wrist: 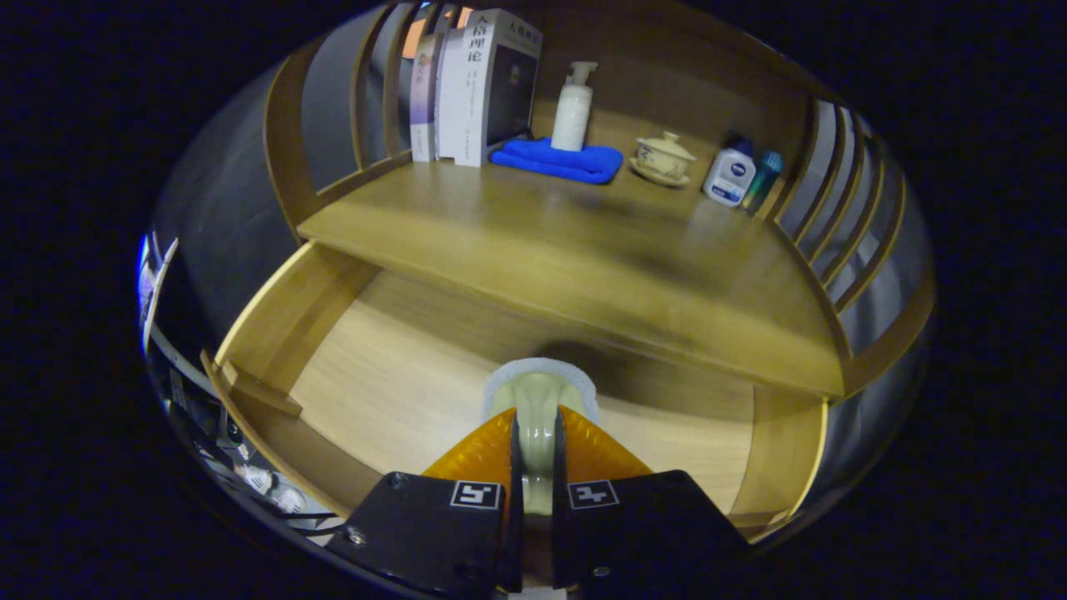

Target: Pull open the drawer, take out the items inside it, and place them on the countertop above the cabinet.

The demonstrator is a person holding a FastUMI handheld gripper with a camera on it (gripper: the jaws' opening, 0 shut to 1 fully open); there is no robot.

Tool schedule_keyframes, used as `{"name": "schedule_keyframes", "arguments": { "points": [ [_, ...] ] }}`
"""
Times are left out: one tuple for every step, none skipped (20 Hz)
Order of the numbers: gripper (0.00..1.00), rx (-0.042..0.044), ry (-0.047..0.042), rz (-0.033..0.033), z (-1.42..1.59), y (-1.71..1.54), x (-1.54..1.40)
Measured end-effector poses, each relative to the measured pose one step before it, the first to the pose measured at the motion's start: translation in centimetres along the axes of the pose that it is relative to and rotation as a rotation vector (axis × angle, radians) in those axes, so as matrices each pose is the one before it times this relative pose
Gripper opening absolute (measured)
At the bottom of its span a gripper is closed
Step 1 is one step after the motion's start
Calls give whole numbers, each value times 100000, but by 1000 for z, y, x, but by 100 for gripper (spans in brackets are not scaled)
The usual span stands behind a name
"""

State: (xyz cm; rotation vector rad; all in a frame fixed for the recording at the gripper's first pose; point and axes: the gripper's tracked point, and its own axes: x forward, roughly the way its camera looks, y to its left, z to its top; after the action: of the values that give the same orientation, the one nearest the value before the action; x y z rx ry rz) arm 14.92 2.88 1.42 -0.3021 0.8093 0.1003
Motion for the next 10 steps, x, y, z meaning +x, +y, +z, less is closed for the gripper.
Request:
{"name": "schedule_keyframes", "arguments": {
  "points": [
    [16,-1109,-949,293,373,133,-925],
    [16,-1423,-1344,369,391,101,-905],
    [16,-1195,-1086,-53,420,24,-787],
    [16,-971,-1166,367,410,92,-755],
    [16,-574,-1232,348,516,39,-683],
    [16,-495,-1302,-186,767,-201,-654],
    [16,-42,-1328,-1002,813,-394,-413],
    [16,324,-1077,-1258,950,-624,-214],
    [16,1959,-1677,-1016,1207,-540,-59],
    [16,2231,-1279,-734,1094,-587,287]
  ]
}}
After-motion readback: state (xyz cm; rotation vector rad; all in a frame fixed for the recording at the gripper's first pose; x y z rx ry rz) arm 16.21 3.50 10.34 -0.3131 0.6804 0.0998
